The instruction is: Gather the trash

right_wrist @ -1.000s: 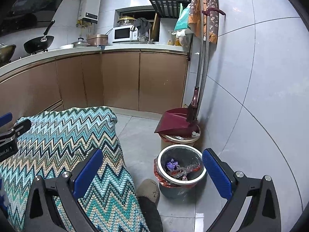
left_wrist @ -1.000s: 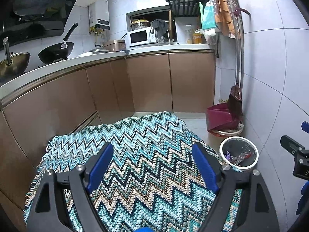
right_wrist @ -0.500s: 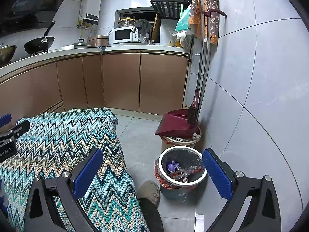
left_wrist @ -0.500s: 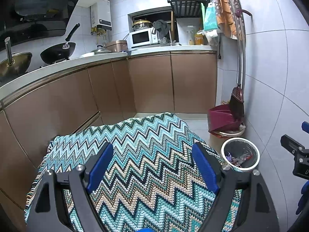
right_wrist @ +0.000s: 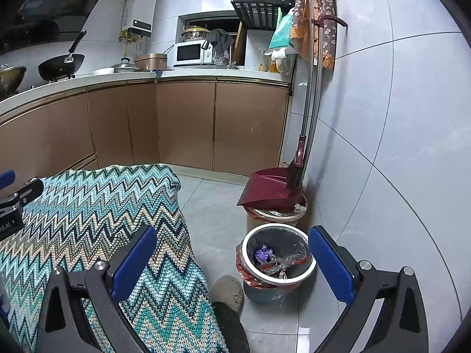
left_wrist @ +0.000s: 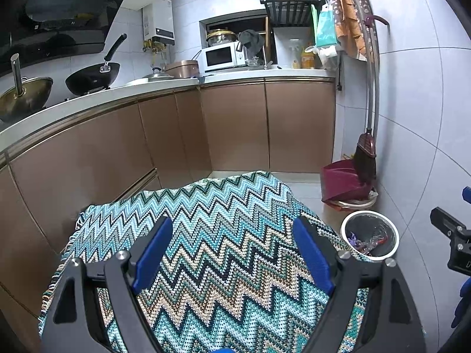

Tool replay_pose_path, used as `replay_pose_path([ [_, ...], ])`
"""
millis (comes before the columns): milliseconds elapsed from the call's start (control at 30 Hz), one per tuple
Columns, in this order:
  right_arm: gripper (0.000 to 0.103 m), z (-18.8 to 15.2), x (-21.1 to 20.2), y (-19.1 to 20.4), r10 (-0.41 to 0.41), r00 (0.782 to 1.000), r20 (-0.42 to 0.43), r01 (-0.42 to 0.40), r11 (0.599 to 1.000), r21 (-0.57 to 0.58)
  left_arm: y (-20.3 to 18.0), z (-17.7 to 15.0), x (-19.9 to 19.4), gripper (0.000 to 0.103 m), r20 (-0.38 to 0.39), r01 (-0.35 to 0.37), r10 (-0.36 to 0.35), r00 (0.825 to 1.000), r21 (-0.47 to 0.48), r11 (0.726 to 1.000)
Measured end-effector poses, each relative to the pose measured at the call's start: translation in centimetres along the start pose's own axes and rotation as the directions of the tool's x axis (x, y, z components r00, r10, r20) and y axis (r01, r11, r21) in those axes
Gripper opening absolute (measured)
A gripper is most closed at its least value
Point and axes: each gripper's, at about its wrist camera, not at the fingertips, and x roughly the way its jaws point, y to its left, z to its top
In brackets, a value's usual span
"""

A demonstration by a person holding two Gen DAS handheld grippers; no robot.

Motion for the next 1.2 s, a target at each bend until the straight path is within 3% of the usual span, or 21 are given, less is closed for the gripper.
replay_pose_path([
  [1200,0.103,-0.35,0.96,-0.25,0.015,1.0,-0.015,-0.015,1.0,-0.021,0.55,-1.02,0.91,0.083,-0.023,0.009,-0.009,1.0,0.002,1.0],
])
